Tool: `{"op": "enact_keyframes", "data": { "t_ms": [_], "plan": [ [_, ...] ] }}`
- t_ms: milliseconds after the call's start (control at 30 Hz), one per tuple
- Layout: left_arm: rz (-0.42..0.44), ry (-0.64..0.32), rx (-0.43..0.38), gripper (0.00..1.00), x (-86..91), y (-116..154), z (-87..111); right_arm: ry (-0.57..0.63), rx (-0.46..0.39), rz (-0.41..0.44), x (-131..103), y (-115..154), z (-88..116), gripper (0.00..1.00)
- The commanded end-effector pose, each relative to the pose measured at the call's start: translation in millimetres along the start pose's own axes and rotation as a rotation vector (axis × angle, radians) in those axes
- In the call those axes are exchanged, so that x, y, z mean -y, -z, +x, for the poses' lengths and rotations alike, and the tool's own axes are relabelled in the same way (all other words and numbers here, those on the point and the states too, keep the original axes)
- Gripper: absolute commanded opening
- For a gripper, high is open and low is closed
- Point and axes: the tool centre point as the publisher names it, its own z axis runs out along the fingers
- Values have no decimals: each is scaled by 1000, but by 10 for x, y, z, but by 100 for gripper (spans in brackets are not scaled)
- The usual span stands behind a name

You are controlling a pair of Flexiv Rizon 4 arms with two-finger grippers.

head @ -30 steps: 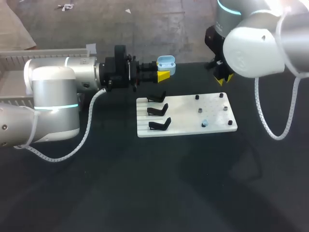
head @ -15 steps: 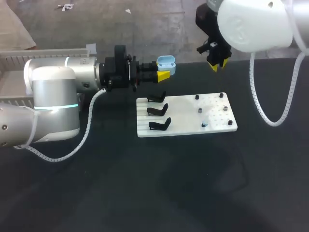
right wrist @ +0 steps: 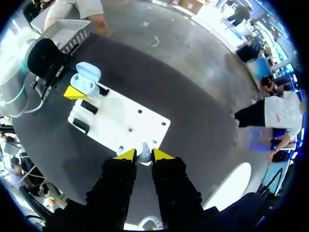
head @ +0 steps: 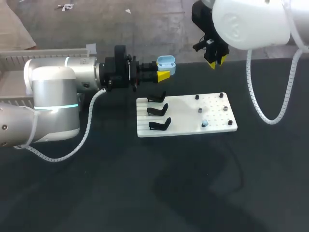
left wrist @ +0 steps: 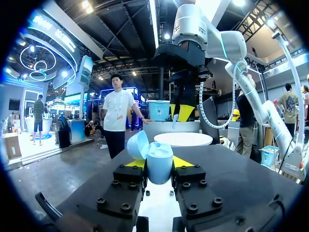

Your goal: Pick up each earbud case from the left stands, insert the matching earbuds, close the lid, and place the case in the box.

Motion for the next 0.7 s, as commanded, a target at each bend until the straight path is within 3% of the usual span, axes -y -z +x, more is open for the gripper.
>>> {"op": "enact_keyframes", "data": {
  "t_ms": [33, 67, 100, 133, 367, 533, 633, 700],
  "plan": [
    [-3, -3, 3, 0, 4, -1, 6, -219, -44, 44, -109, 17, -16, 0],
    [-3, -3, 3, 0, 4, -1, 6, -309, -13, 9, -128, 51, -21, 0],
    [-3, -3, 3, 0, 4, -1, 6, -380, -38, 59, -141, 65, -17, 0],
    [-3, -3, 3, 0, 4, -1, 6, -457, -43, 51, -126, 66, -14, 0],
    [-3, -3, 3, 0, 4, -1, 6, -780, -42, 16, -193, 150, 26, 0],
    [-3, -3, 3, 0, 4, -1, 6, -907, -7, 23, -284, 198, -3, 0],
    [-3, -3, 3, 0, 4, -1, 6, -1040, -27, 3, -346, 177, -37, 0],
    [-3, -3, 3, 0, 4, -1, 6, -1041, -28, -6, -378, 177, -62, 0]
  ]
}}
